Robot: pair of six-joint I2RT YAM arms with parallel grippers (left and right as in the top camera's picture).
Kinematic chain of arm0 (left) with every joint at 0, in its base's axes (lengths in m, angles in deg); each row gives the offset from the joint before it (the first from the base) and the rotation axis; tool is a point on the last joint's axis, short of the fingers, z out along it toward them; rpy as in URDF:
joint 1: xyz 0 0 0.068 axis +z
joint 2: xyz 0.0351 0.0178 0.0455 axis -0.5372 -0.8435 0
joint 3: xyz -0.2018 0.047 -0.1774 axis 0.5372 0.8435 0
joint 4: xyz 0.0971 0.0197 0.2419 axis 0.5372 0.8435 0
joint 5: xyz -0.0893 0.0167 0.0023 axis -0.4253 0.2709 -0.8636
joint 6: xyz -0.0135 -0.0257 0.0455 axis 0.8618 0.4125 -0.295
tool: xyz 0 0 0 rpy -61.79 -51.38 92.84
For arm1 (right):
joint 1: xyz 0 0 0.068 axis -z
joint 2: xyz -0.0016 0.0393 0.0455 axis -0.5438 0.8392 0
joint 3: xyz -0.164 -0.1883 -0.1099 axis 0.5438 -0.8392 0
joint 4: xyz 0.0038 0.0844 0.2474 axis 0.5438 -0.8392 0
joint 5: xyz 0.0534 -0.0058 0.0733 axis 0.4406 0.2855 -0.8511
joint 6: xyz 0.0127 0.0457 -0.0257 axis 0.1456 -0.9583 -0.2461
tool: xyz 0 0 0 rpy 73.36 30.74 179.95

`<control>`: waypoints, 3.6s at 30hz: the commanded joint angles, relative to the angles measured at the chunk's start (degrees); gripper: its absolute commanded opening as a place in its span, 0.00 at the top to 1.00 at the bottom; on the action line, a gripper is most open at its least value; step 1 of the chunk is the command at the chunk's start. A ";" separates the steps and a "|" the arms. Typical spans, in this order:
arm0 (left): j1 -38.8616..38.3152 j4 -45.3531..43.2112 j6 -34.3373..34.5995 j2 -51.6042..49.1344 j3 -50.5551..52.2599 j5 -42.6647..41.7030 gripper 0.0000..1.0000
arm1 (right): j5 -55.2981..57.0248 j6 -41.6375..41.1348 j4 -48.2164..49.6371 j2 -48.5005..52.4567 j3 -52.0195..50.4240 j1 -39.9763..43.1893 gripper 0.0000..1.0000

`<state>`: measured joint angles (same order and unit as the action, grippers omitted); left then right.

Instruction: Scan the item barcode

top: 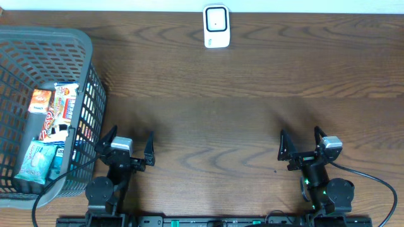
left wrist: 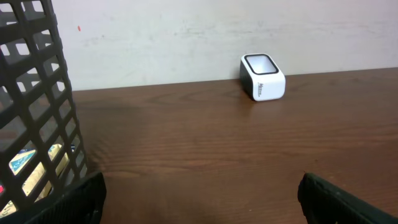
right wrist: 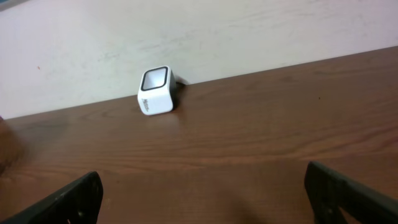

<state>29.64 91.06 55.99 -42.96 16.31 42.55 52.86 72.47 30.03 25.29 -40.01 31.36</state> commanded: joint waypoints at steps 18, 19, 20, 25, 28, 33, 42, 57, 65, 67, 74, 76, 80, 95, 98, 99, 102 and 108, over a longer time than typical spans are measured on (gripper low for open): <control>0.04 1.81 0.24 0.46 1.05 -0.07 0.02 | 0.26 -0.24 -0.24 -0.20 -0.09 -0.61 0.01; 0.04 1.81 0.24 0.46 1.05 -0.07 0.02 | 0.26 -0.26 -0.26 -0.20 -0.09 -0.61 0.01; 0.04 1.81 0.24 0.46 1.05 -0.07 0.02 | 0.26 -0.26 -0.26 -0.20 -0.09 -0.61 0.01; 0.04 1.81 0.24 0.46 1.05 -0.07 0.02 | 0.26 -0.26 -0.26 -0.20 -0.09 -0.61 0.01; 0.04 1.81 0.24 0.46 1.05 -0.07 0.02 | 0.28 -0.24 -0.26 -0.20 -0.09 -0.61 0.01; 0.04 1.81 0.24 0.46 1.05 -0.07 0.02 | 0.26 -0.24 -0.26 -0.20 -0.09 -0.61 0.01; 0.04 1.81 0.24 0.46 1.05 -0.07 0.01 | 0.26 -0.26 -0.26 -0.20 -0.09 -0.61 0.01; 0.04 1.62 0.22 0.46 1.05 -0.04 0.02 | 0.26 -0.24 -0.26 -0.20 -0.09 -0.61 0.01; 0.04 1.64 0.24 0.46 1.05 -0.04 0.01 | 0.26 -0.26 -0.26 -0.20 -0.09 -0.61 0.01; 0.04 1.57 0.24 0.46 1.05 -0.04 0.02 | 0.26 -0.26 -0.26 -0.20 -0.09 -0.61 0.01; 0.04 1.62 1.14 0.46 0.81 -0.13 0.02 | 0.26 -0.26 -0.26 -0.20 -0.09 -0.61 0.01; 0.04 1.95 3.37 0.46 0.09 -0.37 0.02 | 0.26 -0.26 -0.26 -0.20 -0.09 -0.61 0.01; 0.04 4.17 4.63 0.44 -2.62 -3.37 0.02 | 0.26 -0.26 -0.26 -0.20 -0.09 -0.61 0.01; 0.04 25.42 4.81 0.44 -19.87 -3.34 0.02 | 0.26 -0.26 -0.26 -0.20 -0.09 -0.61 0.01; 0.04 29.14 4.81 0.44 -22.99 -3.34 0.02 | 0.26 -0.26 -0.26 -0.20 -0.09 -0.61 0.01; 0.04 30.47 4.85 0.44 -24.06 -3.34 0.02 | 0.26 -0.26 -0.26 -0.20 -0.09 -0.61 0.01; 0.04 33.55 6.62 0.20 -26.43 -3.34 0.02 | 0.26 -0.26 -0.26 -0.20 -0.09 -0.61 0.01; 0.04 36.04 7.80 -2.51 -29.77 -4.39 0.02 | 0.26 -0.24 -0.26 -0.20 -0.09 -0.61 0.01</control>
<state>29.64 126.60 62.49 -43.72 -11.10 39.29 52.86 72.47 29.98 25.29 -40.01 31.36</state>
